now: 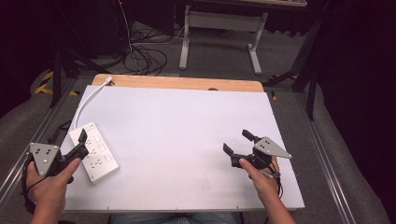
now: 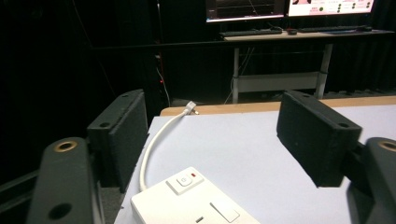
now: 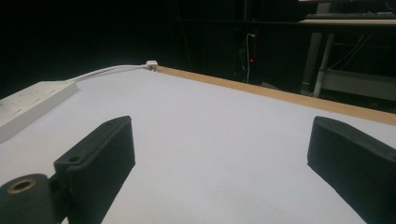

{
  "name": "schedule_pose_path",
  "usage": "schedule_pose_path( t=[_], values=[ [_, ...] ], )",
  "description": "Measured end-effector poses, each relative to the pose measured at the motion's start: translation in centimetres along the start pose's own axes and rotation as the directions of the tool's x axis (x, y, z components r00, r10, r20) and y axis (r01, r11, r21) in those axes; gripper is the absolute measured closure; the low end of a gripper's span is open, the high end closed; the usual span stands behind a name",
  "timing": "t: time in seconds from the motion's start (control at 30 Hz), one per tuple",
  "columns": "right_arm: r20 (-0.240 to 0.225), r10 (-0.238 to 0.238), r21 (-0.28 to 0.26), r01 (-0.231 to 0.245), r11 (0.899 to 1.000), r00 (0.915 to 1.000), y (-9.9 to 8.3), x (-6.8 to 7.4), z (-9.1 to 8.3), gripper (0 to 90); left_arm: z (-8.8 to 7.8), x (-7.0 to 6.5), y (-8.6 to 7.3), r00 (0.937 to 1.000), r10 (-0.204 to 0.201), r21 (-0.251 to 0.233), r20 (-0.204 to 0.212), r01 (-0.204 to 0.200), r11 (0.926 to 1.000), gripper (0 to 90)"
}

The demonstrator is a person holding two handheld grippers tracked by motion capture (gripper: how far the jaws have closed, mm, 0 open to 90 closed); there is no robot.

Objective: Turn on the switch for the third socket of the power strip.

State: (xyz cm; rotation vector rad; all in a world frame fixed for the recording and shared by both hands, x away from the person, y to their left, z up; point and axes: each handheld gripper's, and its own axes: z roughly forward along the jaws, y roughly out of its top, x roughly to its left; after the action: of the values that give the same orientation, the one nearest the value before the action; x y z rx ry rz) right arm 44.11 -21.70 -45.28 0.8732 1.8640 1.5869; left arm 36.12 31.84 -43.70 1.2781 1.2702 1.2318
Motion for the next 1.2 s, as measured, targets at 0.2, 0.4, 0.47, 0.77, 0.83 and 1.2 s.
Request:
schedule_pose_path(
  t=[0.2,0.4,0.47,0.77,0.83,1.2],
  values=[
    [0.0,-0.002,0.0,0.002,1.0,1.0,0.0,0.0,0.0,8.1,-0.2,0.4,0.2,0.9993,-0.038,0.003,0.004,0.038,0.9993,42.3],
    [0.0,-0.002,0.002,0.002,1.0,1.0,0.0,0.0,0.0,8.1,-0.2,0.5,0.3,0.999,-0.041,0.008,0.019,0.041,0.9991,50.6],
    [0.0,-0.002,0.004,0.002,1.0,1.0,0.0,0.0,0.0,8.1,-0.2,0.5,0.3,0.9988,-0.043,0.01,0.023,0.042,0.999,53.8],
    [0.001,-0.001,0.006,0.001,1.0,1.0,0.0,0.0,0.0,8.1,-0.3,0.9,0.5,0.9973,-0.061,0.018,0.041,0.06,0.998,67.9],
    [0.0,-0.001,0.006,0.001,1.0,1.0,0.0,0.0,0.0,8.1,-0.3,0.9,0.5,0.9976,-0.055,0.024,0.041,0.054,0.9982,70.3],
    [-0.001,0.0,0.006,0.0,1.0,1.0,0.0,0.0,0.0,8.1,-0.3,1.1,0.5,0.9985,-0.038,0.047,0.038,0.036,0.9982,80.6]
  ],
)
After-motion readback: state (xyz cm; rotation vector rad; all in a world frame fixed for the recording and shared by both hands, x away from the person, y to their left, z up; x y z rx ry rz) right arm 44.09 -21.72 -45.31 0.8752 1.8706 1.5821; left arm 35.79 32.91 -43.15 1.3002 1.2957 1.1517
